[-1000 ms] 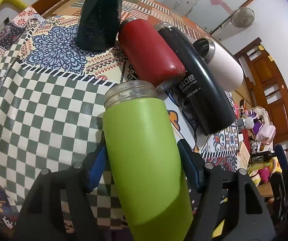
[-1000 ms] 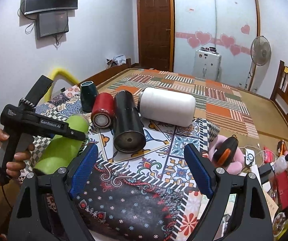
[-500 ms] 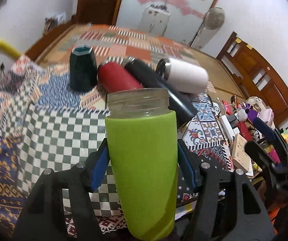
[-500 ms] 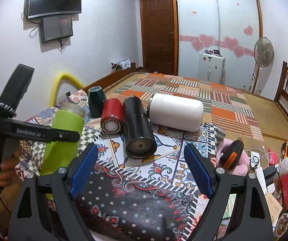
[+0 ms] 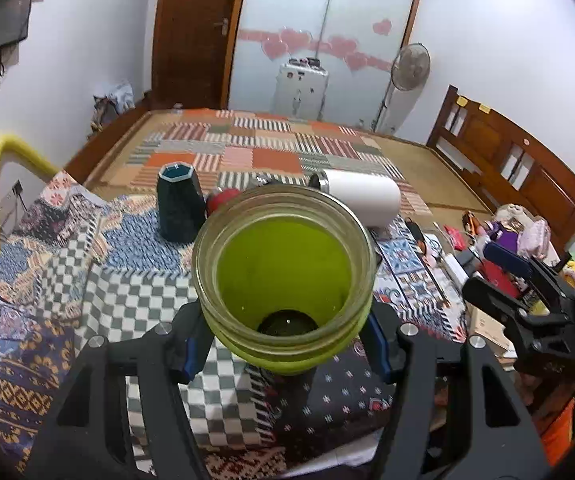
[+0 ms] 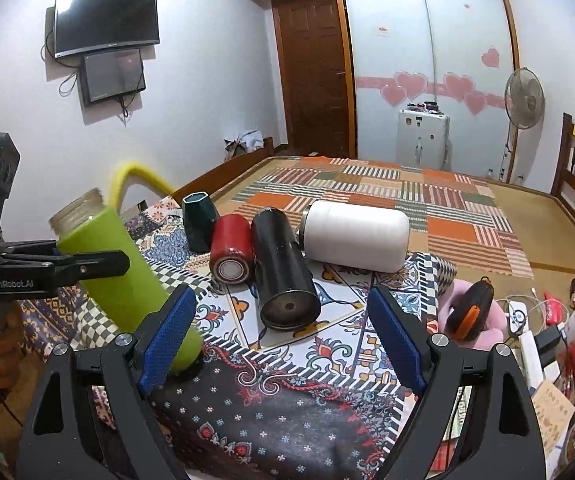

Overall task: Flip cup upright
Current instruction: 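Lift and rotate the green bottle upright with the left tool, then lower the upright bottle onto the bed and open the left tool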

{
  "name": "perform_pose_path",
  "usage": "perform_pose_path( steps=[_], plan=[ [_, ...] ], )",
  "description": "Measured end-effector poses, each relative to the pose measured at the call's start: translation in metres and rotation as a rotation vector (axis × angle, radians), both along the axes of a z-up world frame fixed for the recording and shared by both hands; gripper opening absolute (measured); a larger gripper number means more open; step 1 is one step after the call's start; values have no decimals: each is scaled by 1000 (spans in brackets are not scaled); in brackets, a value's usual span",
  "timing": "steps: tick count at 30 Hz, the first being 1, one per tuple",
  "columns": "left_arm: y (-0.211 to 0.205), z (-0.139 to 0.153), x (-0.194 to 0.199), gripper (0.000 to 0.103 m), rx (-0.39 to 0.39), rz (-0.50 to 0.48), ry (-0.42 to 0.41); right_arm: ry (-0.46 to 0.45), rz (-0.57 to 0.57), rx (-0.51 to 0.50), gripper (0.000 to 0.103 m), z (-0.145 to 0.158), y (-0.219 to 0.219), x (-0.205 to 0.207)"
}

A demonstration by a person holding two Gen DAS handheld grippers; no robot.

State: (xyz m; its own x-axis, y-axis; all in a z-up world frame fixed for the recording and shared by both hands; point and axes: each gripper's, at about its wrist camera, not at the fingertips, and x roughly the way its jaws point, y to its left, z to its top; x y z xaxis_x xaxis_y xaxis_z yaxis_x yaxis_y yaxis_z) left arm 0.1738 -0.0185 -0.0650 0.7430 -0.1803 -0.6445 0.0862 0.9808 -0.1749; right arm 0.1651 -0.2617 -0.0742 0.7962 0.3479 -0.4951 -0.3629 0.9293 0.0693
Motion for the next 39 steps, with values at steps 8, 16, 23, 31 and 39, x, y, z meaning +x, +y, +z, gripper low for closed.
perform_pose_path(
  steps=[8,16,23,31,39],
  plan=[
    [-2,-1,19,63,8,-8,-19,6,-18,5,86,-3,-1,4],
    [-16,-14,19,63,125,-24,-53,8,-12,2,86,-6,1,5],
    [-26,-16,27,63,173,-56,-50,-11,-19,-13,86,-7,7,2],
    [-24,-19,41,63,155,-45,-37,-34,-31,-19,86,-6,8,1],
    [-24,-18,35,68,163,-59,-57,-44,-41,-12,87,-2,8,-1]
  ],
)
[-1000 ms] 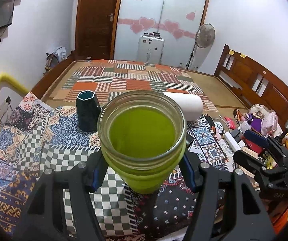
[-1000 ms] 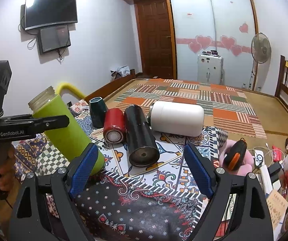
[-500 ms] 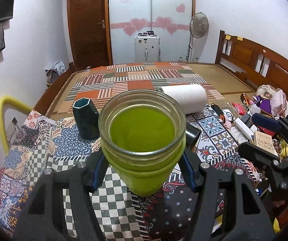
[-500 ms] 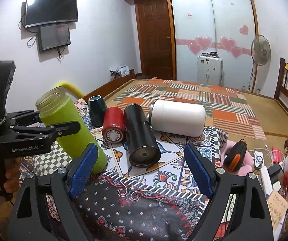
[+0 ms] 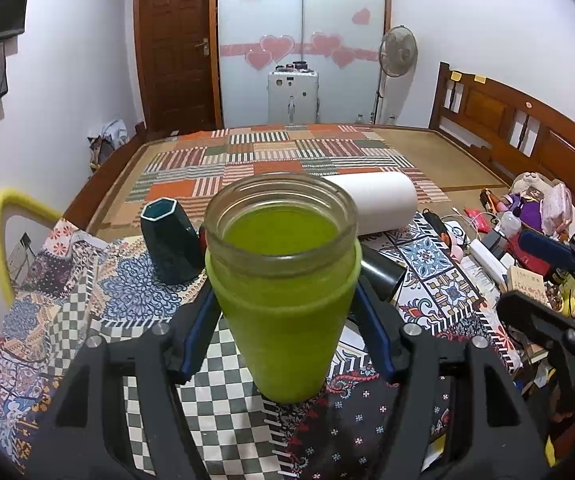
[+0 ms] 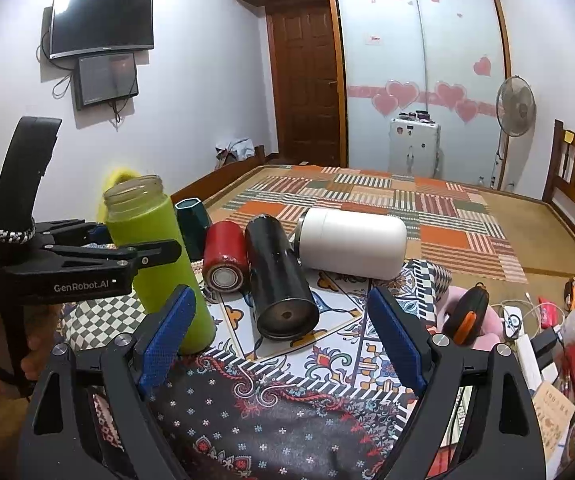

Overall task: Flip cup upright
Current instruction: 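Lower the upright bottle onto the bed and open the left tool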

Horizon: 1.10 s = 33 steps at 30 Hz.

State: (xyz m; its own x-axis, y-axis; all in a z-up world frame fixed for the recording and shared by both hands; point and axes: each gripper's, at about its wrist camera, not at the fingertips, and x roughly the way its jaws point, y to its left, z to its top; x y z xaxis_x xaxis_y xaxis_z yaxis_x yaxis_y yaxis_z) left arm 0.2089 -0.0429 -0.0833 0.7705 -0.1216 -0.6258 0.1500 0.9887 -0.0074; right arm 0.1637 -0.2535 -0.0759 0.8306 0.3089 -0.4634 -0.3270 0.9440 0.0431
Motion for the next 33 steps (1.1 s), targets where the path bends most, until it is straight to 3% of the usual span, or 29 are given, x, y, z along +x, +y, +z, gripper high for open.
perform_pose_path(
  steps=[6,15,24,27,33],
  plan=[
    [12,15,-27,72,-19,16,-66,-24,-7,15,87,10,2,-8],
    [30,61,-96,75,-29,59,-277,-134,-17,34,91,42,14,-45],
    [38,94,-172,95,-27,83,-493,-277,-21,70,100,69,39,-98],
    [40,97,-191,101,-34,89,-534,-307,-28,75,102,73,45,-112],
    [48,95,-213,103,-57,114,-558,-359,-53,59,103,74,57,-132]
  ],
)
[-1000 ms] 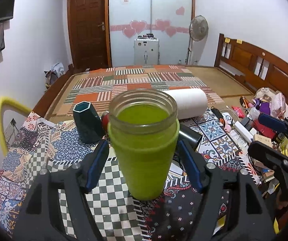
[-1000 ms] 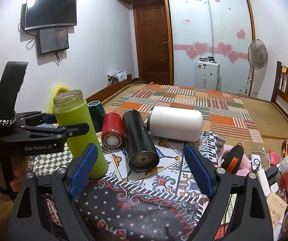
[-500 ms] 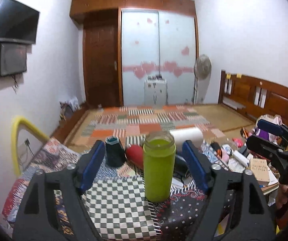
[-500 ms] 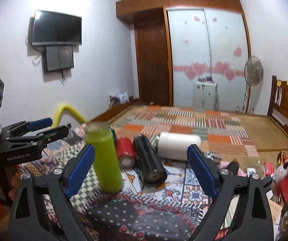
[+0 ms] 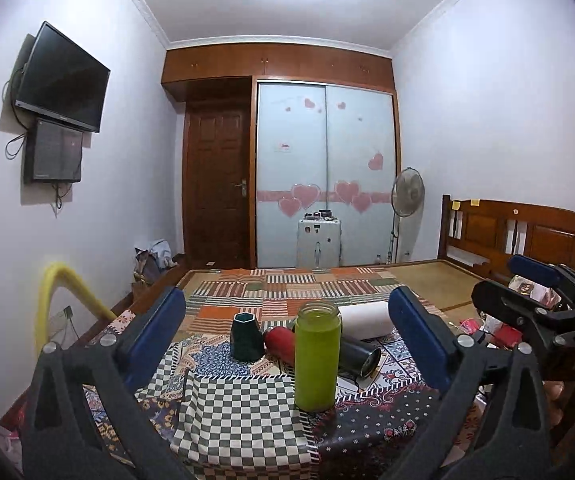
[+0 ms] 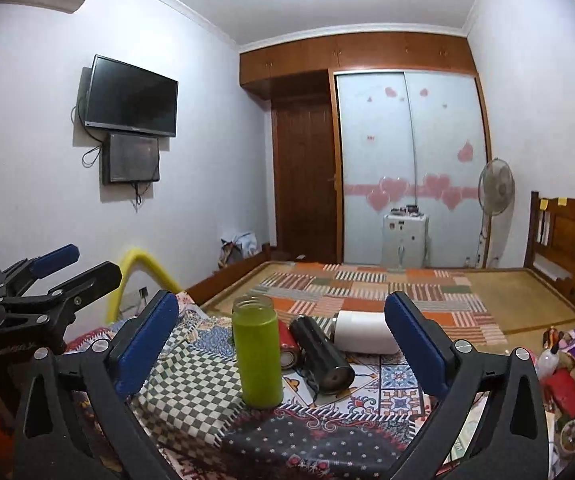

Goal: Flip cup upright

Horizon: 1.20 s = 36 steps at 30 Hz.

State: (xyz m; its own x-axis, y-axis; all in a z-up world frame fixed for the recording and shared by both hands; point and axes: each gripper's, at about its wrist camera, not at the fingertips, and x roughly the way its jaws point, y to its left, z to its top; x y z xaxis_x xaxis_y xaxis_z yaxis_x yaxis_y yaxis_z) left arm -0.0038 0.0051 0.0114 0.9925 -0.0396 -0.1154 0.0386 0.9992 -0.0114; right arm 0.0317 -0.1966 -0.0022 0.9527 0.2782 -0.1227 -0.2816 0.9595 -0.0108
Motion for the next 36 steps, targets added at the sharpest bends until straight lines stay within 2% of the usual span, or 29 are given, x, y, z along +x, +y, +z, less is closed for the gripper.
perform_pose_path(
  steps=[9,36],
  plan=[
    [1,-3,-16,103,-11,19,-19,-13,-10,3,103,-6,7,-13],
    [2,-11,-12,103,-27,15,5,-25,-28,3,103,-8,6,-25]
  ],
)
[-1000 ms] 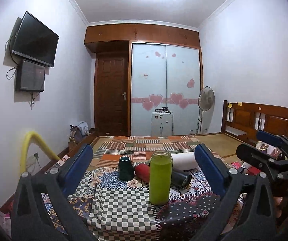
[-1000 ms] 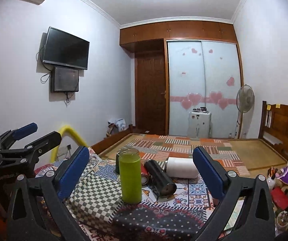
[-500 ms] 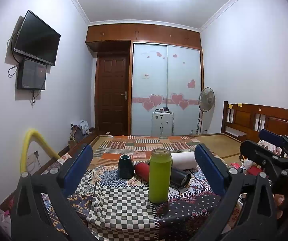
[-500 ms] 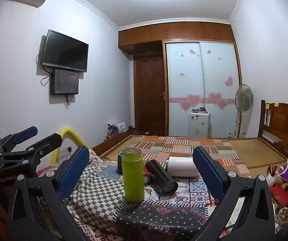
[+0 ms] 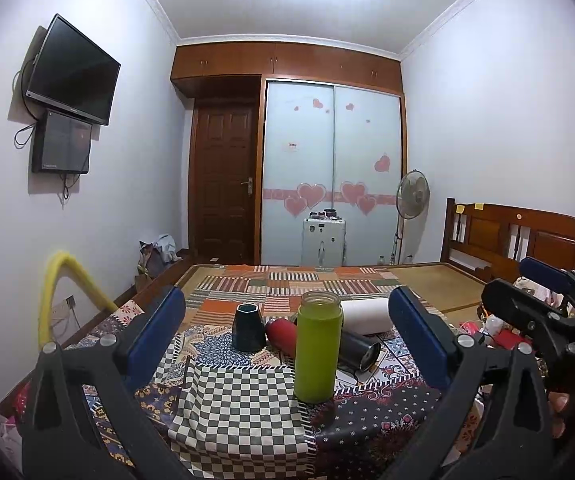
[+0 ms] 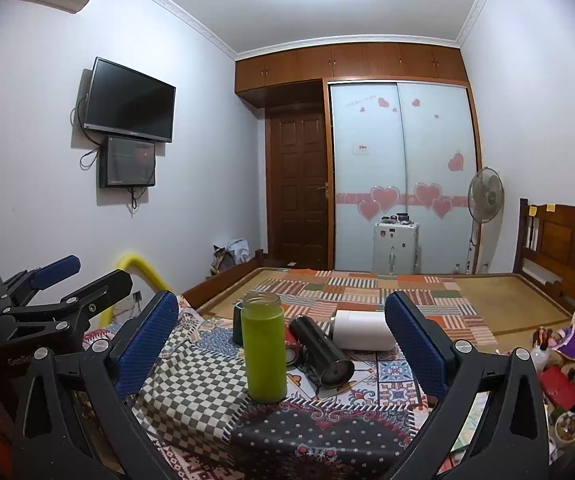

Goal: Flip cup upright

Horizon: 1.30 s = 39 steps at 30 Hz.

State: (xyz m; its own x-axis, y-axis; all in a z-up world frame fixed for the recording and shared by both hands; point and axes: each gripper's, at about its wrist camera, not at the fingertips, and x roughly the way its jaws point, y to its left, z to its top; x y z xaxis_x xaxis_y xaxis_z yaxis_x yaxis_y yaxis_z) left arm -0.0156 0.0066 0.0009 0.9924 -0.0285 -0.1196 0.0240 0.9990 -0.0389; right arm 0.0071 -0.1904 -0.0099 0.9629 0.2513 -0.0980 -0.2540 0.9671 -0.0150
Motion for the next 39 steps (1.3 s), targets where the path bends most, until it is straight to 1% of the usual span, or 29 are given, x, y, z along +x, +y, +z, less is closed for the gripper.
perform_pose_path(
  steps=[22,32,39],
  plan=[
    [-3,-1,3,103,3,-17,4,0,-6,14,103,0,-3,2],
    [-7,-4,10,103,17,-40,35,0,-11,20,103,0,-5,2],
    [-8,-4,10,103,15,-38,32,-1,-12,20,103,1,-6,2]
  ],
)
